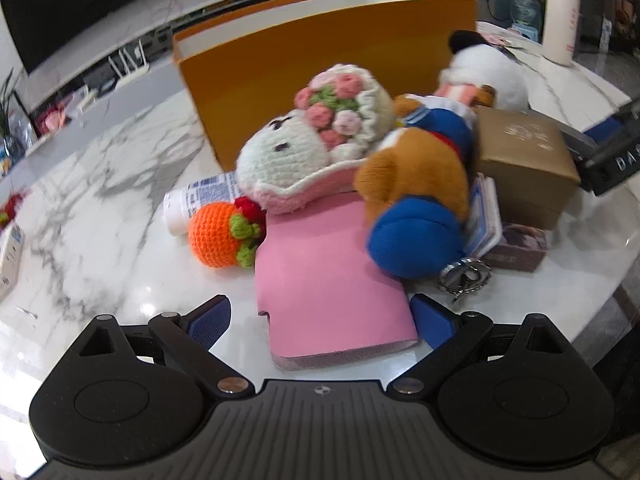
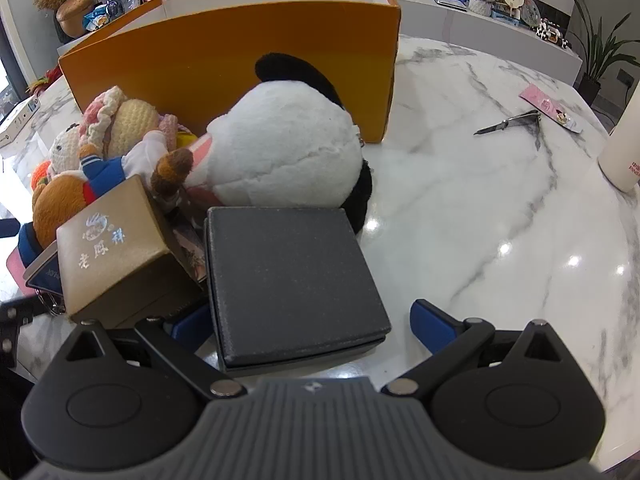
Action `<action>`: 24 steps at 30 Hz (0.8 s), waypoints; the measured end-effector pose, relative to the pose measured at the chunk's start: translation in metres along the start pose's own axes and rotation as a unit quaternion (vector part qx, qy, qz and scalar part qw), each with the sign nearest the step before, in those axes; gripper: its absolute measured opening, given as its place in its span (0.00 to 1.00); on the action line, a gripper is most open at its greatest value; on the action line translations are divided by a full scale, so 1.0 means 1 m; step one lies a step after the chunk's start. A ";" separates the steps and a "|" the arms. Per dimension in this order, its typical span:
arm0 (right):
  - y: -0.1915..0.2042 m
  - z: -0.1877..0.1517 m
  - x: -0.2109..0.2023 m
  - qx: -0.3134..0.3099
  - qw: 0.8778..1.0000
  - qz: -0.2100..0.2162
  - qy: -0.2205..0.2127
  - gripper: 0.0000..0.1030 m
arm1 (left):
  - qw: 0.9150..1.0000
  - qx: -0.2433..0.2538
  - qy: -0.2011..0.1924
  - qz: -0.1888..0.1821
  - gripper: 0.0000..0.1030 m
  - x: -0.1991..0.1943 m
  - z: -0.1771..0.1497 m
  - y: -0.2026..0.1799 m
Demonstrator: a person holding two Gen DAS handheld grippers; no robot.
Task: Organize objects
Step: 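Grasp the pink wallet with the left tool while the right tool grasps the dark grey box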
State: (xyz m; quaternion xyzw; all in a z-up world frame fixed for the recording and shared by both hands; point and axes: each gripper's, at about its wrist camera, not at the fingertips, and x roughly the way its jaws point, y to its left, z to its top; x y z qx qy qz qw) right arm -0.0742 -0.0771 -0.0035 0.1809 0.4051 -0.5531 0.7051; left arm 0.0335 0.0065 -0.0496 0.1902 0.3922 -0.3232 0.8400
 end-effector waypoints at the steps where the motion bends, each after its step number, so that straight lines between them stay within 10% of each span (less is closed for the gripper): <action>1: 0.000 0.000 0.000 0.001 1.000 0.001 0.001 0.99 | 1.000 -0.006 0.002 -0.003 1.00 0.000 0.000 0.003; 24: 0.001 0.001 0.009 -0.005 1.000 -0.017 -0.006 0.99 | 0.996 -0.058 -0.054 -0.047 1.00 0.018 0.001 0.013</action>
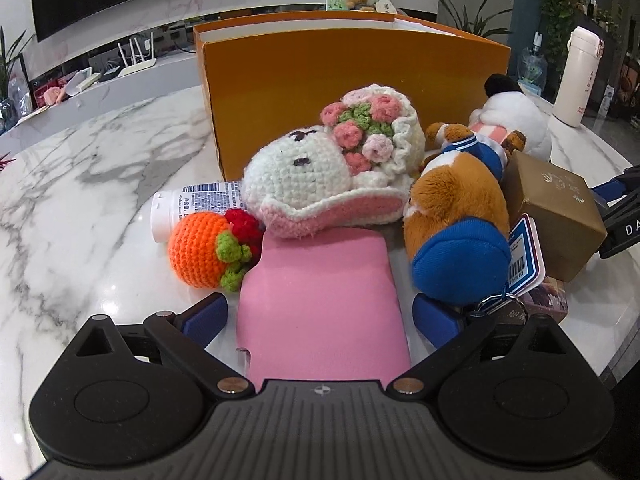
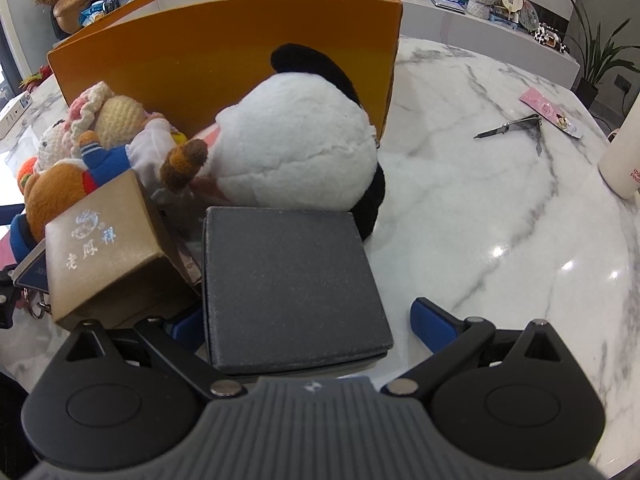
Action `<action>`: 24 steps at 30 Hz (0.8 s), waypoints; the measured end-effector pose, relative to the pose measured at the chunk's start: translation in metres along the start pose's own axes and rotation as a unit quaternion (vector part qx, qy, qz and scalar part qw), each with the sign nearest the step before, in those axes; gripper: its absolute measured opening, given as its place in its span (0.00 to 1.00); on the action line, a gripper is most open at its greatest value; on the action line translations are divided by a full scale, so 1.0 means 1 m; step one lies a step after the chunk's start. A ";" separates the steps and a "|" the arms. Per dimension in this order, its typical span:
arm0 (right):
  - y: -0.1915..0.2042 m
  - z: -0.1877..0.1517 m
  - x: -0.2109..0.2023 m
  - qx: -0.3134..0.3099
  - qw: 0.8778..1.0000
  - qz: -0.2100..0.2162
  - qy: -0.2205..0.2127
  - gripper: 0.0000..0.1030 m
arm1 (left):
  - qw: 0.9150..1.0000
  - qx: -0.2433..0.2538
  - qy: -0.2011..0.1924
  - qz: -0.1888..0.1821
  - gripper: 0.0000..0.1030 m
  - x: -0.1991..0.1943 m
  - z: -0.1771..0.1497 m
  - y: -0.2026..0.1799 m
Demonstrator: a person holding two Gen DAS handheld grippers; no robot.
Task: Organize objects
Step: 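Grasp the pink wallet with the left tool while the right tool grasps the dark grey box, then lift the pink wallet and dark grey box over the orange box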
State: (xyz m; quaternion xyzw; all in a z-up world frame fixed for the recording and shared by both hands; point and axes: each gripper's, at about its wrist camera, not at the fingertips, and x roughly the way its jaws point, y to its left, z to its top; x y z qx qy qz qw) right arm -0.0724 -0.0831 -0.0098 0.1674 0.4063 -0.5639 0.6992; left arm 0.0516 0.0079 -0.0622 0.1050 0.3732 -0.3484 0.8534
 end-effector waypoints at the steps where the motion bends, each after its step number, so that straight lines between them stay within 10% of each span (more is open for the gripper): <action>1: -0.001 0.000 0.000 0.001 1.000 -0.001 -0.001 0.99 | 1.000 -0.001 0.001 0.001 1.00 0.000 0.000 -0.001; 24: -0.006 -0.005 -0.013 0.029 0.999 -0.001 -0.035 0.79 | 1.000 -0.018 0.008 0.000 0.90 -0.014 -0.001 -0.001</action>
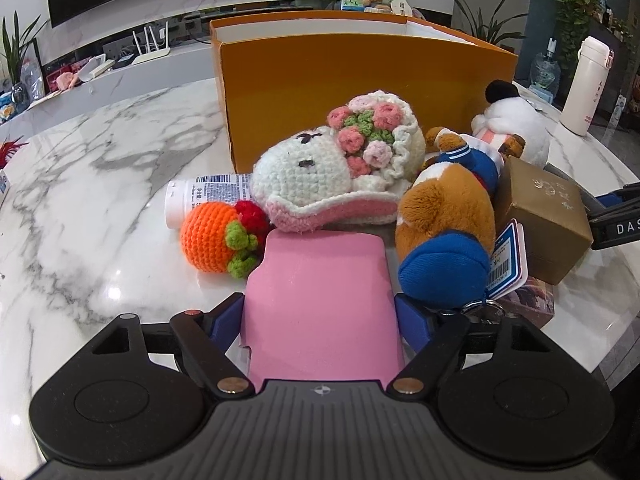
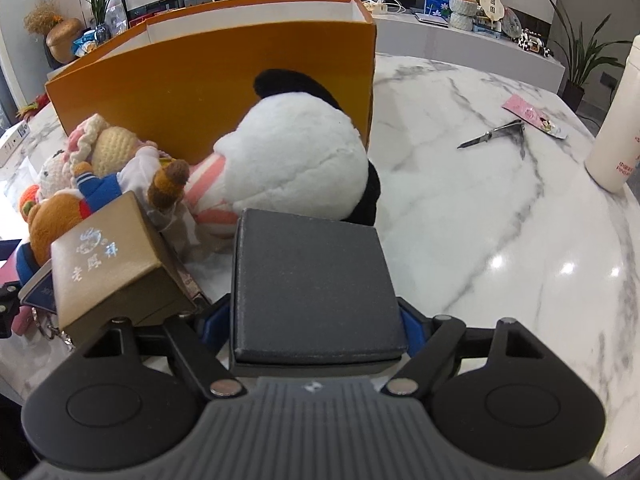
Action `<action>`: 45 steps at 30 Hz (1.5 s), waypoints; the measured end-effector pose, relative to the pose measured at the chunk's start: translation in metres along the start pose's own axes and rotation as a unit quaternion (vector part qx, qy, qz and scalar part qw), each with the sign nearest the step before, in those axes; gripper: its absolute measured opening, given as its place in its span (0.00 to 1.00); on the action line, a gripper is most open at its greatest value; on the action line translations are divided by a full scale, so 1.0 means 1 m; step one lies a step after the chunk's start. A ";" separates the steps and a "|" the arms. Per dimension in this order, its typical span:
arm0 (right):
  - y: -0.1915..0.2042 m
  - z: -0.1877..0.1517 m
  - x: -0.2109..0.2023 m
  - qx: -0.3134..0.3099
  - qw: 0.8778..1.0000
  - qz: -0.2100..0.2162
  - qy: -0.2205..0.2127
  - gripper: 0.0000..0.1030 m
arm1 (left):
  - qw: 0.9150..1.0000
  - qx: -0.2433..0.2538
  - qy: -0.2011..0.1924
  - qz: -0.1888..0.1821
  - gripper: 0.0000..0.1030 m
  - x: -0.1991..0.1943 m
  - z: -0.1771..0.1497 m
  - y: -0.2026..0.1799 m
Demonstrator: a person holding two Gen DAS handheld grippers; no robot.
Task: Organize objects
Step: 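Lift the pink wallet and dark grey box over the orange box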
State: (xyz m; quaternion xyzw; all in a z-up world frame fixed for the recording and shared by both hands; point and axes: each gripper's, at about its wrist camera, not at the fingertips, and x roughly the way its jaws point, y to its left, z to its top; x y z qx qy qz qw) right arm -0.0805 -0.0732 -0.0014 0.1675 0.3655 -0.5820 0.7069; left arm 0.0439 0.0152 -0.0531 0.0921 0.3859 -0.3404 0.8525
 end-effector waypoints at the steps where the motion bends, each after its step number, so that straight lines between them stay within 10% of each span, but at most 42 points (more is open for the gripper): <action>1: 0.000 -0.001 -0.001 0.001 1.000 -0.002 0.000 0.79 | 1.000 -0.001 0.001 0.000 0.90 -0.001 0.000 0.000; 15: -0.006 -0.008 -0.030 0.023 0.999 -0.020 -0.022 0.79 | 1.000 -0.021 -0.009 0.010 0.90 -0.028 -0.005 0.001; 31: 0.037 -0.003 -0.115 -0.021 0.993 -0.022 -0.113 0.79 | 0.993 -0.016 -0.118 0.020 0.90 -0.101 0.043 -0.027; 45: 0.041 0.143 -0.106 -0.018 0.982 0.004 -0.189 0.79 | 0.983 -0.032 -0.179 0.034 0.90 -0.064 0.187 -0.012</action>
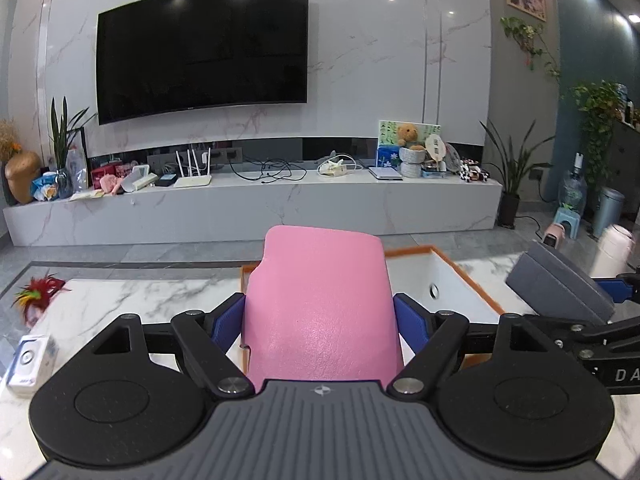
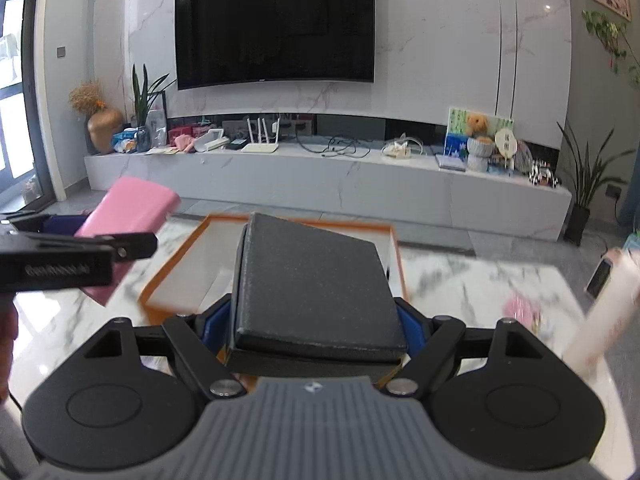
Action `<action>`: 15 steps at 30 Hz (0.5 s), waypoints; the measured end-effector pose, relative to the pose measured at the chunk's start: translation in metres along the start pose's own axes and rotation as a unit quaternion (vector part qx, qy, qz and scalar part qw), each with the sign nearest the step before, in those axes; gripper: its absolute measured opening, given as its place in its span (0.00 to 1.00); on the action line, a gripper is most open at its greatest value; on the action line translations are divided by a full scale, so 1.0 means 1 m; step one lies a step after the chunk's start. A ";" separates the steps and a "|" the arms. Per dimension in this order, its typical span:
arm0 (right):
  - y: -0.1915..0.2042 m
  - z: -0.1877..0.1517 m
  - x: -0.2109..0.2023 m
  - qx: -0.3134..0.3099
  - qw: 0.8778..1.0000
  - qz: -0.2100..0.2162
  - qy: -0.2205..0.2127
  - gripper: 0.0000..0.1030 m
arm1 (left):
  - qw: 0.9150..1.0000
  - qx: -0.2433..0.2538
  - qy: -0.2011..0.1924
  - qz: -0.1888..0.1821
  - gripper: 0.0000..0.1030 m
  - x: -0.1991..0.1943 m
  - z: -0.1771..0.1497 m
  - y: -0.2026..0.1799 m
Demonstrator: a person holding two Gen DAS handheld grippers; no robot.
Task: Organize objects
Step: 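Lift the pink wallet and dark grey box over the orange box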
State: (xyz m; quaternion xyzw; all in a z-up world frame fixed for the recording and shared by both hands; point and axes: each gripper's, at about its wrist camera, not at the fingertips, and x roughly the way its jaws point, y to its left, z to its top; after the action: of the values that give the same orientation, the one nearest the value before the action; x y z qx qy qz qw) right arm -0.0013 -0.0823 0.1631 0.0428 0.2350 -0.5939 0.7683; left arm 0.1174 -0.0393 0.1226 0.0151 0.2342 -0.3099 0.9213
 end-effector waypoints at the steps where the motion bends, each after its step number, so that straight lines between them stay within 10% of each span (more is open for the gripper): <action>1: -0.001 0.006 0.012 0.003 1.000 -0.002 0.003 0.79 | 1.000 -0.008 0.004 -0.004 0.90 0.012 0.002 0.002; 15: -0.008 0.011 0.170 0.003 0.989 -0.041 0.140 0.79 | 0.994 -0.003 0.105 0.007 0.89 0.150 0.005 0.011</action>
State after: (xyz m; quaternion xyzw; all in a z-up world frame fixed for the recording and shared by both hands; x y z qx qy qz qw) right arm 0.0262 -0.2400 0.1045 0.1181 0.3403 -0.6135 0.7027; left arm 0.2304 -0.1155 0.0594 0.0461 0.3308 -0.2990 0.8939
